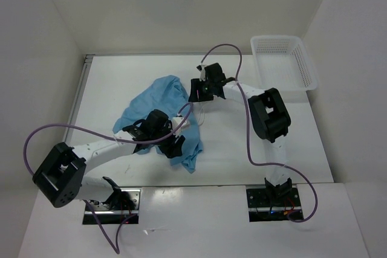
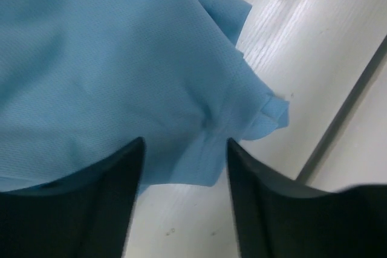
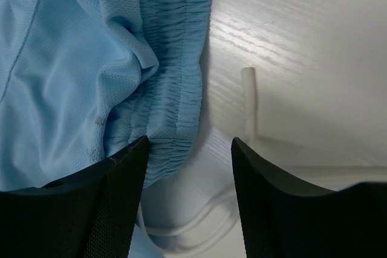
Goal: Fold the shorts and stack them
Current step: Move the shorts to the center of the board
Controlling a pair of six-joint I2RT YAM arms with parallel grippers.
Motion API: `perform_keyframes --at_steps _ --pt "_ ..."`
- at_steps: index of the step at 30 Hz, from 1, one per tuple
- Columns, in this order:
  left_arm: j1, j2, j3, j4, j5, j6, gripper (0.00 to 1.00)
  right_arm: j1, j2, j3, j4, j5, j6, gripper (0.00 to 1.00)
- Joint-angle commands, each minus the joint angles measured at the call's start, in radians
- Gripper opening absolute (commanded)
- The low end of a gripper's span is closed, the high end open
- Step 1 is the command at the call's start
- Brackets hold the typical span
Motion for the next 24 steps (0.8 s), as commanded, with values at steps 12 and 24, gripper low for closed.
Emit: perform_keyframes --at_steps 12,24 --pt "0.003 -0.059 -0.031 0.007 -0.038 0.001 0.82 0.047 -0.036 -0.05 0.018 -0.155 0.177 0.65" --pt "0.023 -0.077 -0.04 0.007 -0.069 0.001 0.83 0.138 -0.033 0.009 -0.1 -0.101 0.031 0.82"
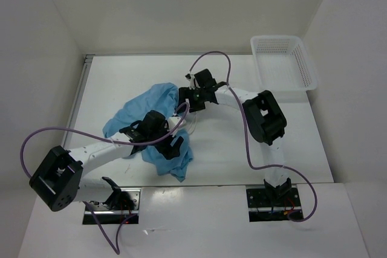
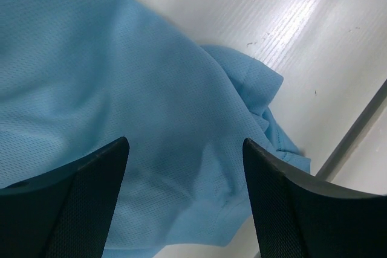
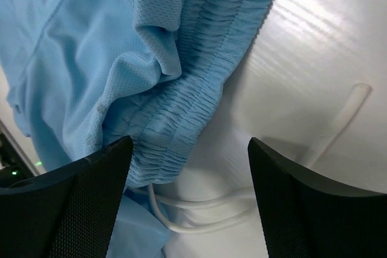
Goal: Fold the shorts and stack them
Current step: Move the shorts to the center of the board
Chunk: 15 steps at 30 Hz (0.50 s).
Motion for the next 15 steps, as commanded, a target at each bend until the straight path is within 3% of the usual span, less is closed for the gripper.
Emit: perform_keyframes --at_steps 1,6,7,8,11,12,15 --pt "0.006 -0.035 -0.01 -0.001 -0.011 0.004 0.83 0.065 -0.018 0.026 -0.075 0.076 -0.059 0.82" --pt "0.006 -0.053 -0.021 -0.01 -0.011 0.004 0.84 0.113 0.056 0.073 -0.121 0.189 -0.096 0.82" --pt "0.006 -0.054 -0.021 -0.01 -0.011 0.004 0.84 0.113 0.068 0.073 -0.121 0.201 -0.096 0.77" --pt "0.015 -0.054 -0.021 -0.01 -0.011 0.004 0.84 0.113 0.08 0.082 -0.121 0.227 -0.096 0.61" --pt "0.016 -0.054 -0.021 -0.01 -0.011 0.004 0.84 0.113 0.093 0.083 -0.112 0.227 -0.106 0.37" --pt "0.016 -0.063 -0.021 -0.01 -0.011 0.004 0.84 0.113 0.093 0.083 -0.112 0.215 -0.106 0.21" --pt "0.025 -0.063 -0.03 -0.01 -0.011 0.004 0.84 0.113 0.064 0.083 -0.101 0.218 -0.129 0.0"
